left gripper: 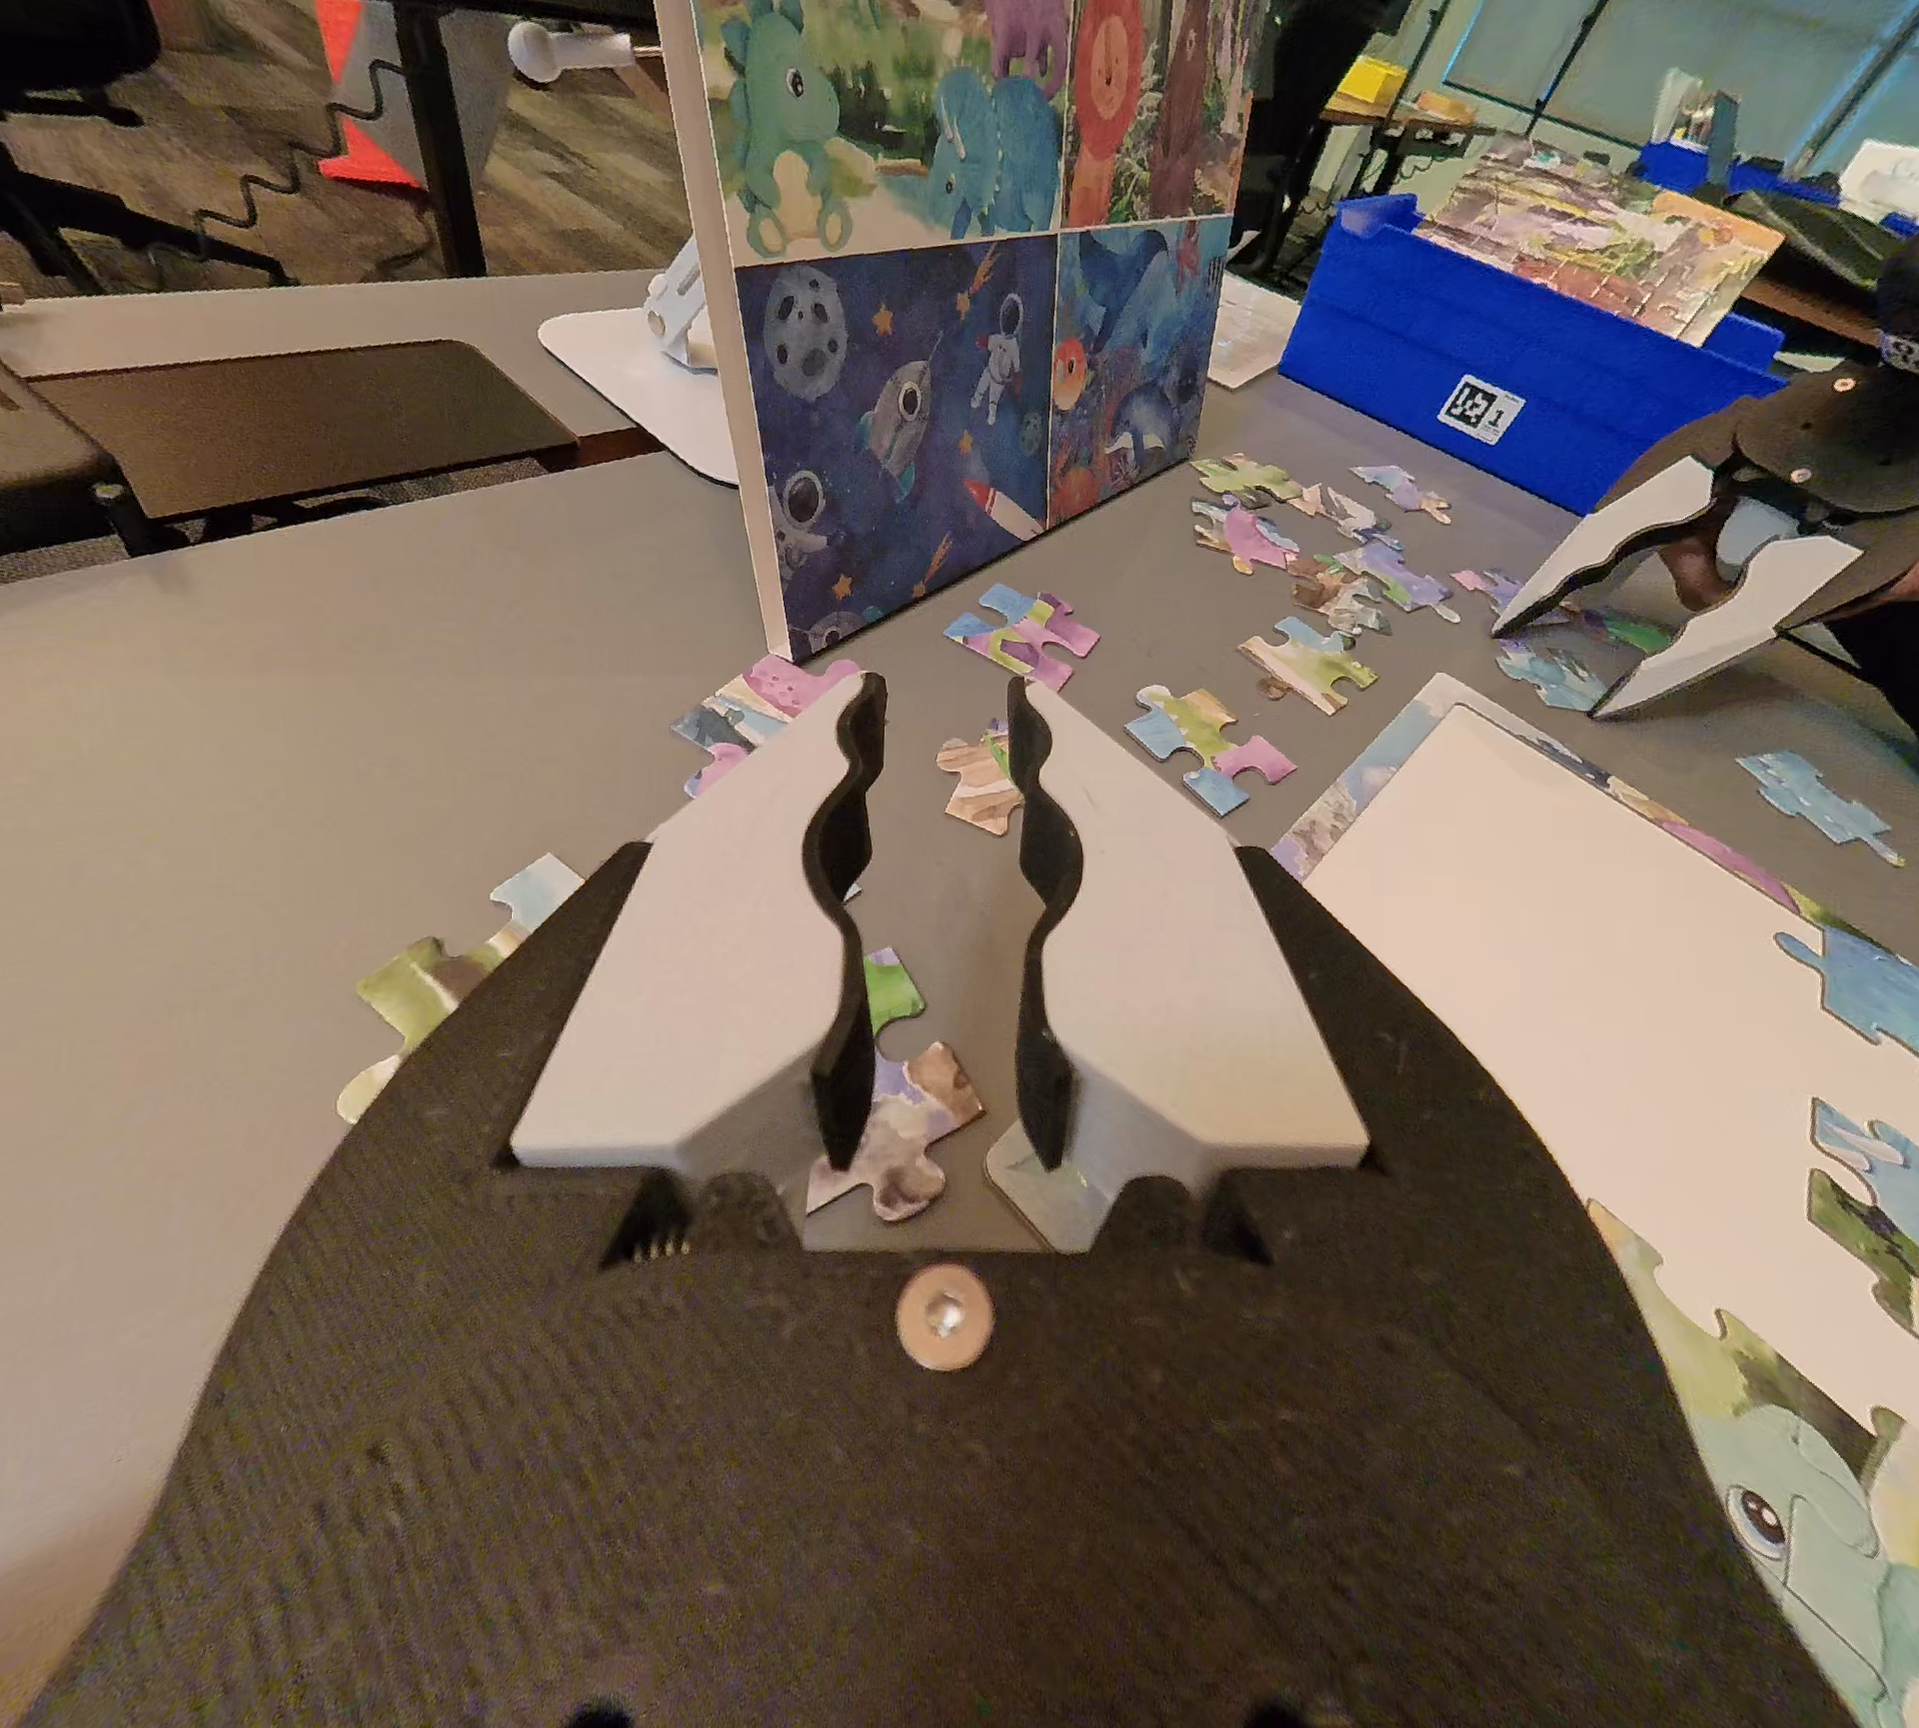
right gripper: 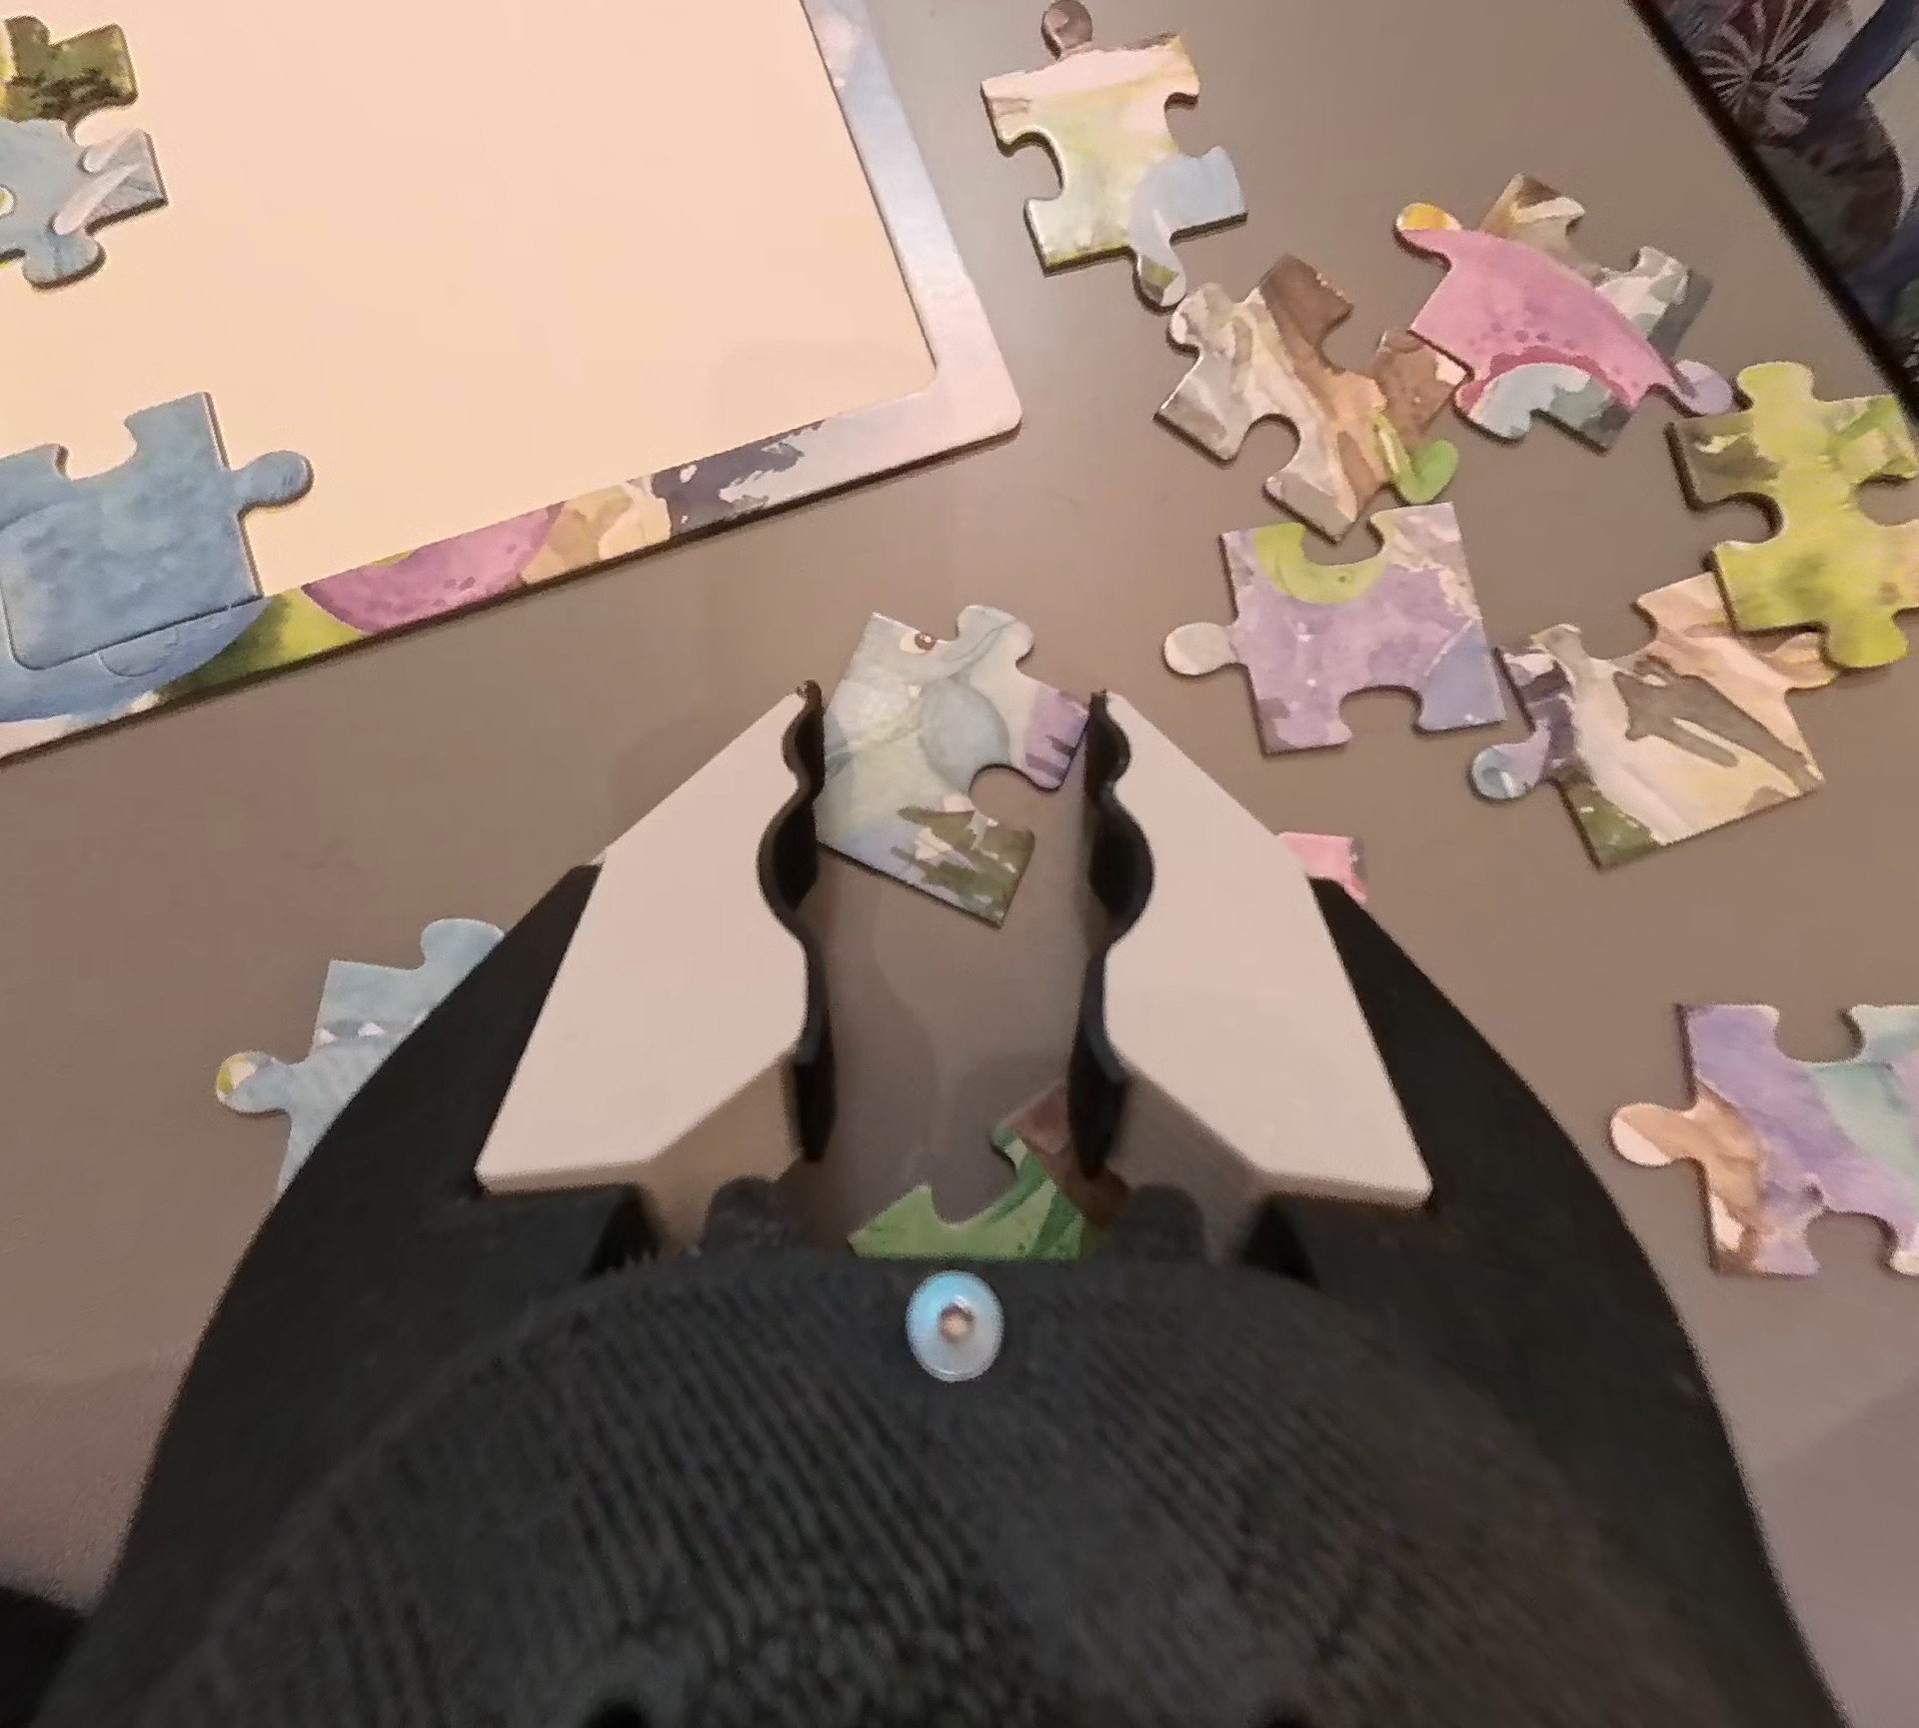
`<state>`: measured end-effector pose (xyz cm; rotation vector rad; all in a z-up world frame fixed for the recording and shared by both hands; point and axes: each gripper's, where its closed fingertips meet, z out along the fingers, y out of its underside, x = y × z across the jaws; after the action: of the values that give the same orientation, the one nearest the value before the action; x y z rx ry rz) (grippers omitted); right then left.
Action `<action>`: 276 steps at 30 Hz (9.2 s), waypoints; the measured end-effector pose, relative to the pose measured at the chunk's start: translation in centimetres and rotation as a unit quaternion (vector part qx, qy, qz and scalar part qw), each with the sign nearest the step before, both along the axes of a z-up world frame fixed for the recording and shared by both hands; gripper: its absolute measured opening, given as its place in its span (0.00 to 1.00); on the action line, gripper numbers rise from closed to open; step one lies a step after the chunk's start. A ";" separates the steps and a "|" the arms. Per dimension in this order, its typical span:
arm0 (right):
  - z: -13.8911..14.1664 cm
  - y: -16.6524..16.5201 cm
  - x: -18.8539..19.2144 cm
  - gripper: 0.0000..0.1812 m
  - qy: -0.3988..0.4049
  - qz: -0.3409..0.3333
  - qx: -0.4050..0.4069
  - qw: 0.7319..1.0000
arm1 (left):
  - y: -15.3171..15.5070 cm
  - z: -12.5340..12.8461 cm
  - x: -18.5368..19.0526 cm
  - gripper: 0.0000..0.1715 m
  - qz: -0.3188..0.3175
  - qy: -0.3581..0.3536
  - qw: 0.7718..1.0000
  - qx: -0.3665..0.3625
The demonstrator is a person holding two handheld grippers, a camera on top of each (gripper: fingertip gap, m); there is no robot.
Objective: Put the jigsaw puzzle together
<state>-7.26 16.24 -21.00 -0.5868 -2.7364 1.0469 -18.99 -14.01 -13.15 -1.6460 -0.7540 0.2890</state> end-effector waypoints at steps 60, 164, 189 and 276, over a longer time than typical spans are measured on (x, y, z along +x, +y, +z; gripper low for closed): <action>2.9 1.1 -1.6 0.22 0.040 -0.042 -0.050 0.997 | 0.3 -0.2 0.2 0.14 -0.007 -0.005 1.000 -0.003; 12.9 9.0 -7.7 0.14 0.248 -0.299 -0.231 0.892 | 0.4 -0.3 0.1 0.15 -0.009 -0.013 1.000 0.002; 12.9 9.0 -7.8 0.14 0.250 -0.300 -0.223 0.893 | 0.4 -0.3 0.1 0.15 -0.010 -0.015 1.000 0.003; 5.3 8.7 -8.1 0.17 0.092 -0.315 -0.129 0.936 | 0.5 -0.3 0.1 0.16 -0.012 -0.018 1.000 0.008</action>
<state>-15.38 24.93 -15.70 -1.2265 -2.0262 1.2010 -18.86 -13.51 -13.47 -1.6484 -0.7611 0.2362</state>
